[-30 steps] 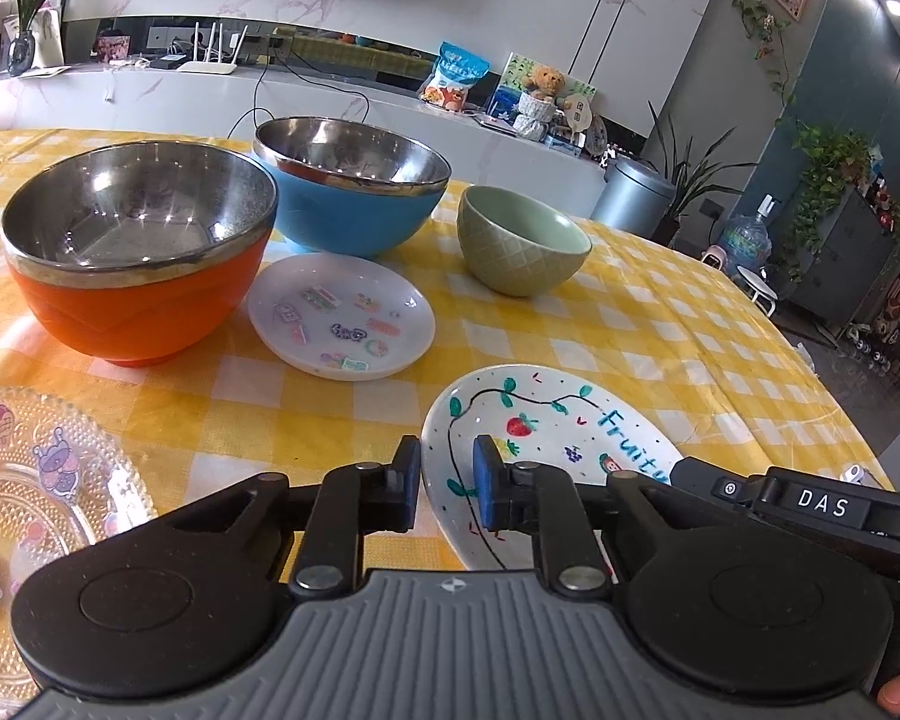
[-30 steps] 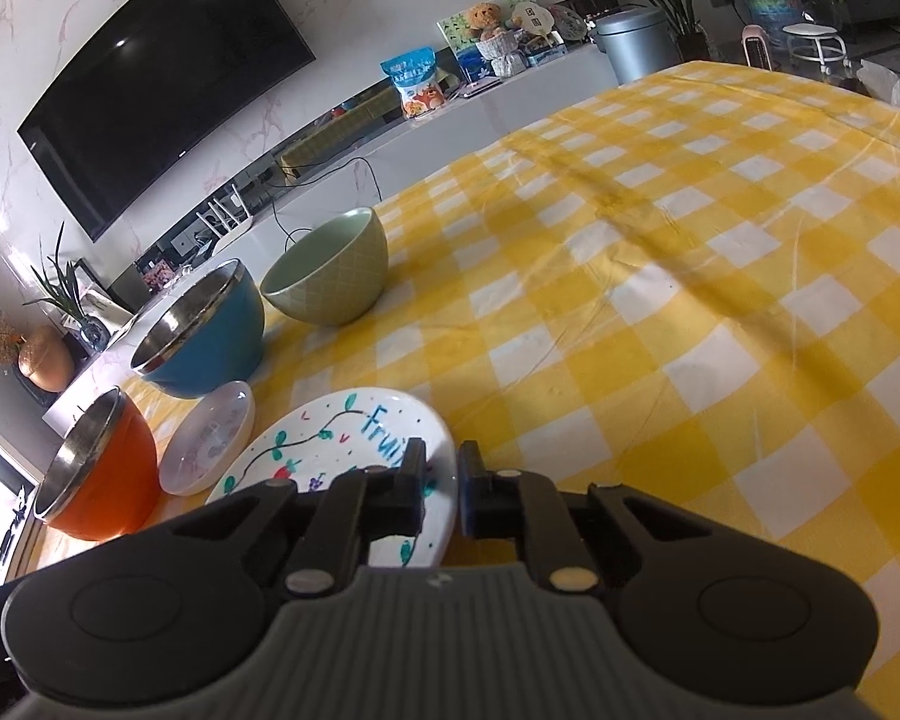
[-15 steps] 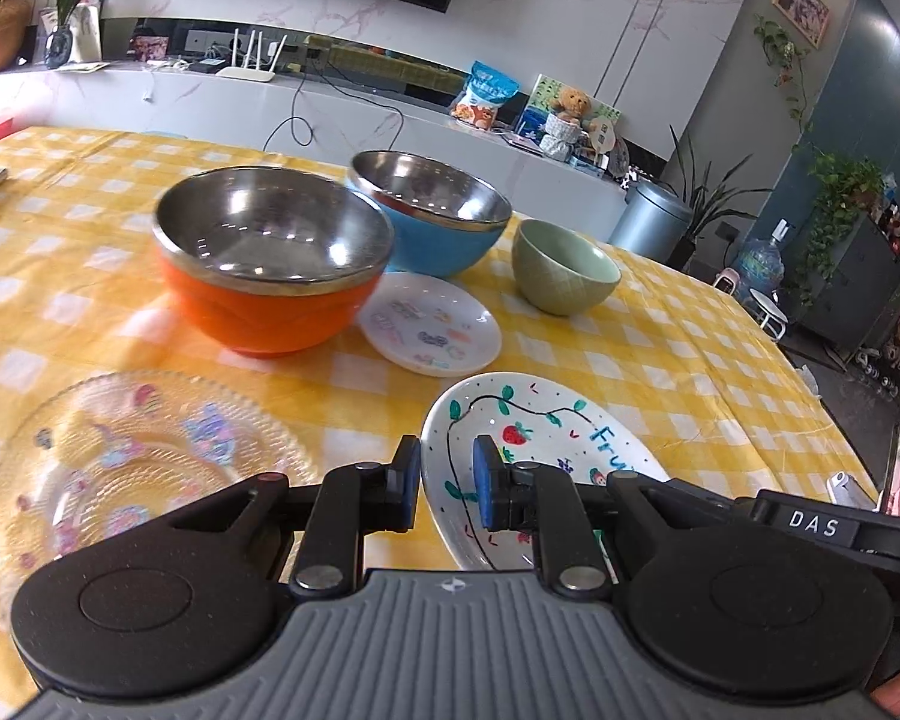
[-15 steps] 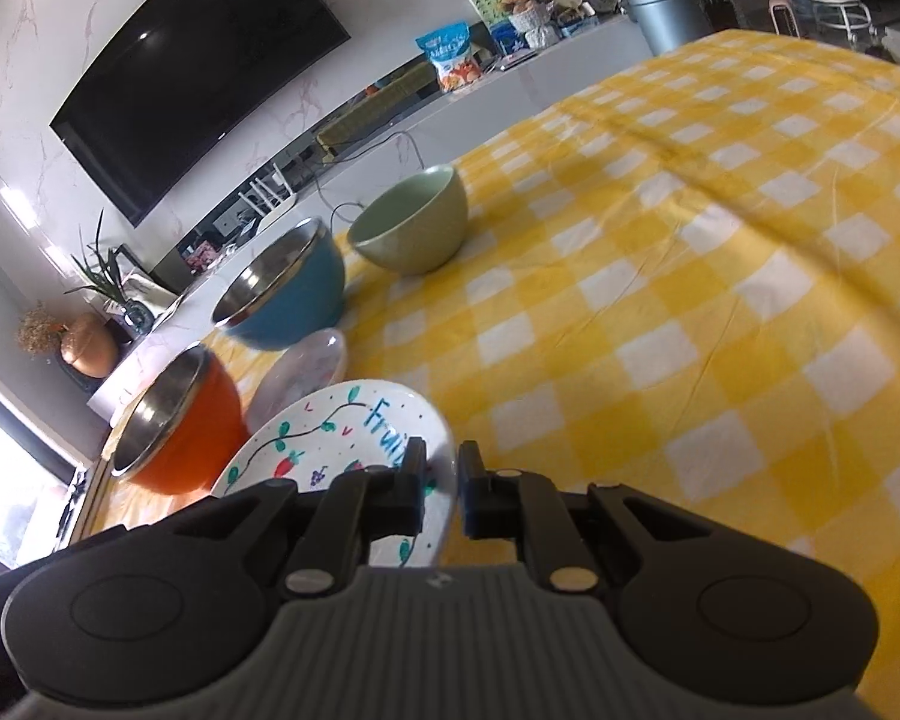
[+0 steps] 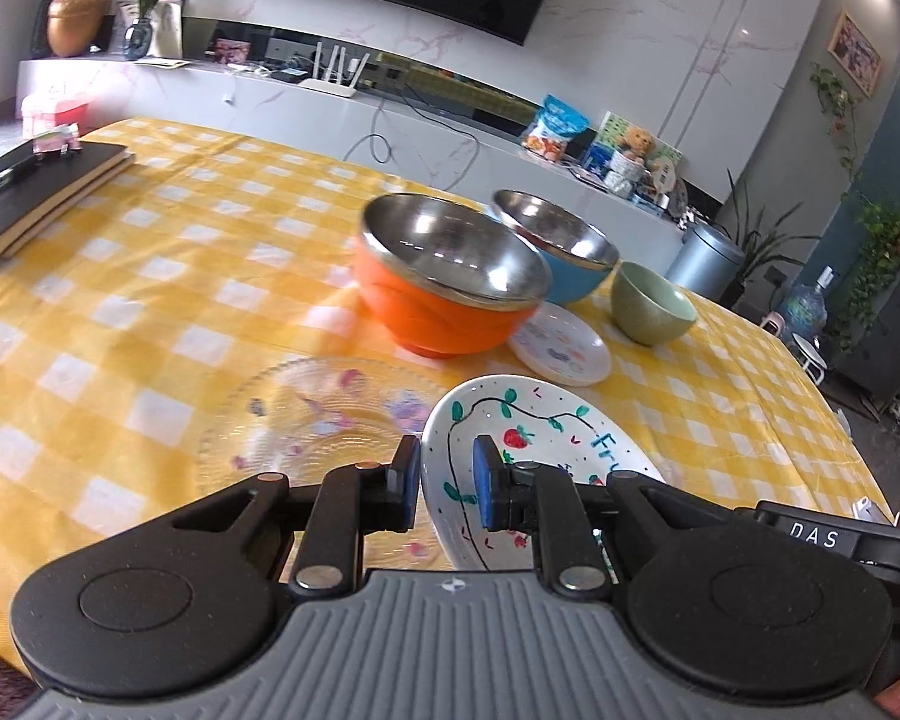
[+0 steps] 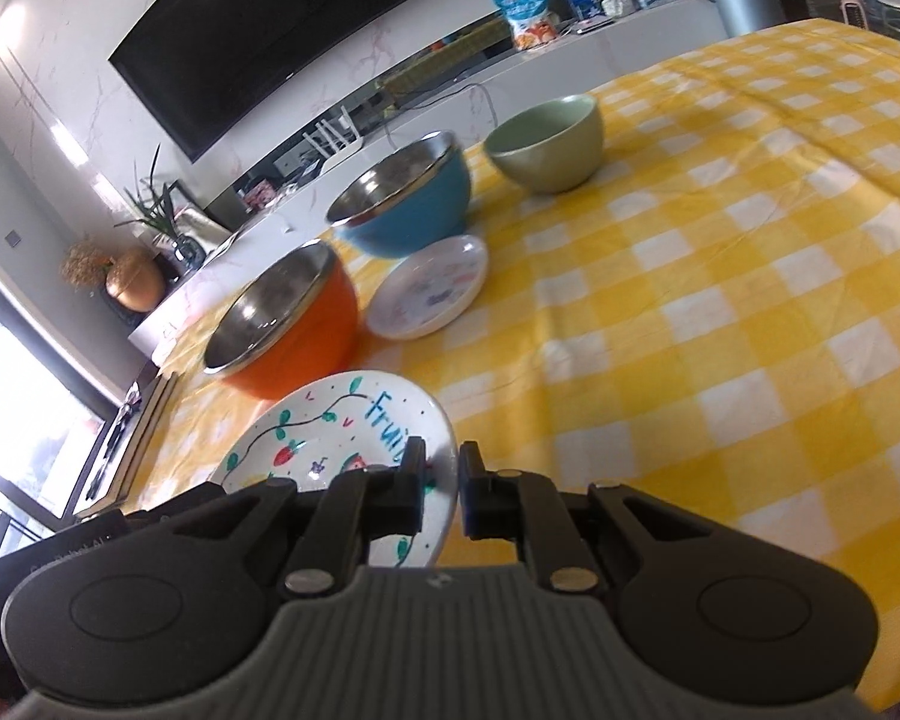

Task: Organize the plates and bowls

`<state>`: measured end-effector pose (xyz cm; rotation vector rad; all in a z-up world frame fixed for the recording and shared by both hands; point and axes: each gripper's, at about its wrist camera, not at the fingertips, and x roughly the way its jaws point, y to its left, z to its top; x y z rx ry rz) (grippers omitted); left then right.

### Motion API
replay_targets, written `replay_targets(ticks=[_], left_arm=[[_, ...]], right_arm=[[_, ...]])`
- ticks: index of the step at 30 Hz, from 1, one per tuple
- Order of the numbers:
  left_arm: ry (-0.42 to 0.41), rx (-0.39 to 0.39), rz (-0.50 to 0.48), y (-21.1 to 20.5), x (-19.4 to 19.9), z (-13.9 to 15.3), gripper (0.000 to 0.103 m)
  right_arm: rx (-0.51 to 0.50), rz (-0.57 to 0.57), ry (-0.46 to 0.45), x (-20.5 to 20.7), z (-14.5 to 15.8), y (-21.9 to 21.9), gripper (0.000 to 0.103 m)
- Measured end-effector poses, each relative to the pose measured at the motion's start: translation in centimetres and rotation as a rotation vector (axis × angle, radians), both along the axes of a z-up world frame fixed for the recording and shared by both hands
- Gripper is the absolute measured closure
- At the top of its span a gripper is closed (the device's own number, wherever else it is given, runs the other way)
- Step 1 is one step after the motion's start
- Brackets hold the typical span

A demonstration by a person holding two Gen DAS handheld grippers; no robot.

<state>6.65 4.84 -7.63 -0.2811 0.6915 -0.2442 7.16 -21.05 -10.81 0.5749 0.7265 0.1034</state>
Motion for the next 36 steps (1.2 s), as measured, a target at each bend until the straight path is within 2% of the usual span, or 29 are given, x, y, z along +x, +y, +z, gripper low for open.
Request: replay_targets(ticks=[13,23,28,30,36], left_arm=[[0.021,-0.009,0.092,4.7,-0.6,-0.8,0.083],[0.007,0.009,0.124,6.1,-0.5,-1.0,0.083],[-0.012,0.058,0.126,6.0,-0.7,-1.1,0.083],[-0.01,0.055,0.128,6.1,-0.6,-1.2,0.083],[0.007,0.053,0.133,6.4,-0.4,-1.7,0.083]], right_arm=[[-0.051,0.099,0.018,1.3,-0.1,5.6,0.093],[-0.078,0.128,0.008,2.1,0.1,7.7,0.093],[-0.097,0.142,0.0,2.3,0.1,8.5,0.093],[-0.106,0.143,0.0,2.4,0.2,8.7,0.093],[-0.186,0.156,-0.01,2.4,0.4,9.8,0.092]])
